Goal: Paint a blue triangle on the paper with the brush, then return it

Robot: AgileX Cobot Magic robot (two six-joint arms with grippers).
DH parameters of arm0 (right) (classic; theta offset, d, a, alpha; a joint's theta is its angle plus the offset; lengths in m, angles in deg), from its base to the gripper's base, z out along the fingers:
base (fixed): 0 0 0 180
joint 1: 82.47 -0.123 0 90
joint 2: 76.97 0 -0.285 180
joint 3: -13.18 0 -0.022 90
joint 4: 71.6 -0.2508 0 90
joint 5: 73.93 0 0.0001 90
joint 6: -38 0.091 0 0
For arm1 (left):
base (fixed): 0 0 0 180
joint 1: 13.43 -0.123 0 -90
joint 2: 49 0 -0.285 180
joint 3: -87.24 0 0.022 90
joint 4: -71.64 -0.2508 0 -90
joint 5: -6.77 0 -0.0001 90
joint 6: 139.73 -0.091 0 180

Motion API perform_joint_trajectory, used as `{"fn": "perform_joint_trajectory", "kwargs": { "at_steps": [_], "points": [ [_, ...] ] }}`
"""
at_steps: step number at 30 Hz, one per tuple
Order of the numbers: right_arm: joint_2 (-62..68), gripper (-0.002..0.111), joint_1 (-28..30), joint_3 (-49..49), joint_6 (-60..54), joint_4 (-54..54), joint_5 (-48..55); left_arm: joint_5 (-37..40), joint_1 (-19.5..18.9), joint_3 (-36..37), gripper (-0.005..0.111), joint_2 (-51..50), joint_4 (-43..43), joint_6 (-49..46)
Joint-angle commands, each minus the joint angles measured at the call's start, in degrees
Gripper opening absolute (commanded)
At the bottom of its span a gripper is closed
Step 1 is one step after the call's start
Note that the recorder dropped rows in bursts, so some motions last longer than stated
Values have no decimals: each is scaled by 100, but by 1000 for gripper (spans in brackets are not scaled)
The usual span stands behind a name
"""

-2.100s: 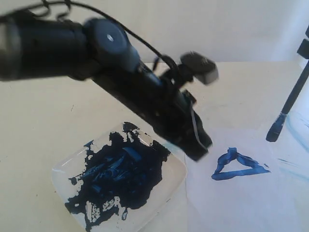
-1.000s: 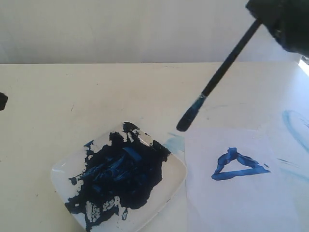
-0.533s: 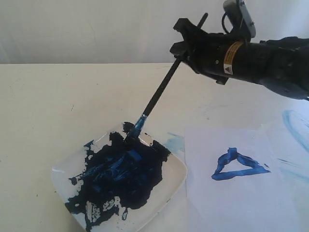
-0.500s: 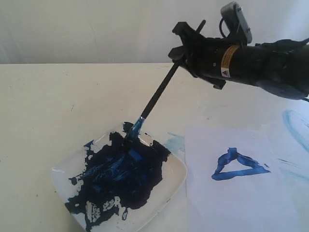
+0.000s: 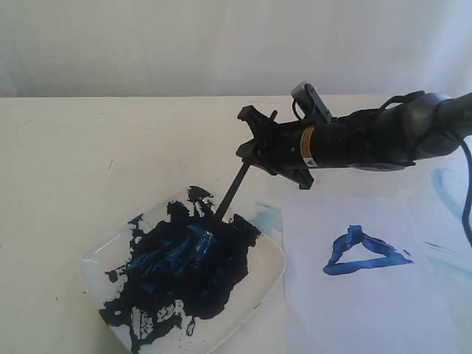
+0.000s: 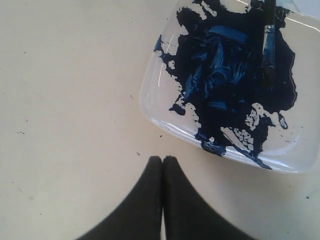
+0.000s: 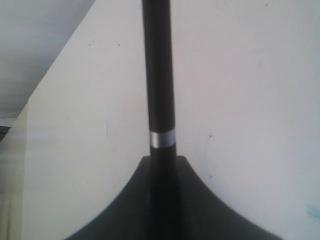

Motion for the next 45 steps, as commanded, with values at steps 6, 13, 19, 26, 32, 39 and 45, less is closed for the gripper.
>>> {"fn": "perform_joint_trajectory", "kwargs": {
  "at_steps": [6, 13, 19, 26, 32, 39, 45],
  "points": [
    [283, 0, -82, 70, 65, 53, 234, 19, -24, 7, 0, 36, 138, 33],
    [416, 8, -93, 70, 65, 37, 243, 19, -24, 7, 0, 36, 138, 33],
    [416, 38, -93, 70, 78, -132, 271, 19, -24, 7, 0, 36, 138, 33],
    [121, 73, 153, 60, 36, 147, 354, 19, -24, 7, 0, 36, 177, -97],
    [-780, 76, 605, 51, 112, 1804, 46, -249, -24, 7, 0, 36, 246, -98],
    [-2111, 25, 1447, -137, 112, 3150, -883, -766, -24, 7, 0, 36, 260, -98],
    [-3750, 0, 1955, -1131, 112, 3150, 208, -894, -24, 7, 0, 36, 320, -98]
  ]
}}
